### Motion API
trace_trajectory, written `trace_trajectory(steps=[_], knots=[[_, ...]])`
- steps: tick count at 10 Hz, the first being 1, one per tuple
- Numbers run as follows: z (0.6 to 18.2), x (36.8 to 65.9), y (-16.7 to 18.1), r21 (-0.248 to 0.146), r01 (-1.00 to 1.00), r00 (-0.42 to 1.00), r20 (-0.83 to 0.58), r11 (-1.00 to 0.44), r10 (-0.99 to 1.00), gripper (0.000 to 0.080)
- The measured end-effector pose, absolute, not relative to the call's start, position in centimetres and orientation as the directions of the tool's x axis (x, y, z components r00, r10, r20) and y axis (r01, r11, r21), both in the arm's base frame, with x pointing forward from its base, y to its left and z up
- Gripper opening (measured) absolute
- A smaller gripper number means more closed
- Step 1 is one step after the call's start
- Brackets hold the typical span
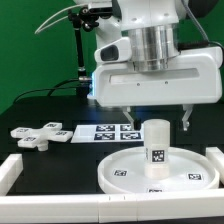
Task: Assemble round table
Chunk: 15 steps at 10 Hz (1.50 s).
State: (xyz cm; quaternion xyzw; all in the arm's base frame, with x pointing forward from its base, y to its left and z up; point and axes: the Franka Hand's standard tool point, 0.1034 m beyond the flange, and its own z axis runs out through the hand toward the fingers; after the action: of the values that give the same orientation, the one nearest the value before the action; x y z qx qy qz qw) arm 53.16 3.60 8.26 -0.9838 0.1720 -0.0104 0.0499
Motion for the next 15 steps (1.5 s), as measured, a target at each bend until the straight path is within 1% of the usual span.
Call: trace_trajectory(steps=[1,5,6,7,8,9,10,11,14,15], knots=[[8.4,52.7,3.3,-0.102,-0.332,0.943,0.002,-0.938,-0.333,0.0649],[8.2,52.8,3.5,-0.101,-0.328,0.944,0.0,-0.939,-0.33,0.0649],[8.1,52.6,3.4,-0.099,-0.296,0.955,0.003,-0.95,-0.298,0.0649],[7.6,51.7,2.3,-0.093,-0.178,0.983,0.017,-0.98,-0.181,0.0649],[7.1,50.3,0.5,-0.087,-0.083,0.996,0.019,-0.993,-0.085,0.0649],[6.9,49.3,-1.1,-0.085,-0.047,0.999,0.019,-0.995,-0.049,0.0649],[6.8,49.0,-2.0,-0.084,-0.056,0.998,0.015,-0.995,-0.058,0.0649],[6.8,49.2,-1.5,-0.086,-0.05,0.999,0.016,-0.995,-0.052,0.0649],[6.6,49.0,-1.5,-0.084,-0.035,0.999,0.017,-0.996,-0.036,0.0649],[6.3,48.6,-2.1,-0.074,-0.009,0.999,0.035,-0.997,-0.012,0.0649]])
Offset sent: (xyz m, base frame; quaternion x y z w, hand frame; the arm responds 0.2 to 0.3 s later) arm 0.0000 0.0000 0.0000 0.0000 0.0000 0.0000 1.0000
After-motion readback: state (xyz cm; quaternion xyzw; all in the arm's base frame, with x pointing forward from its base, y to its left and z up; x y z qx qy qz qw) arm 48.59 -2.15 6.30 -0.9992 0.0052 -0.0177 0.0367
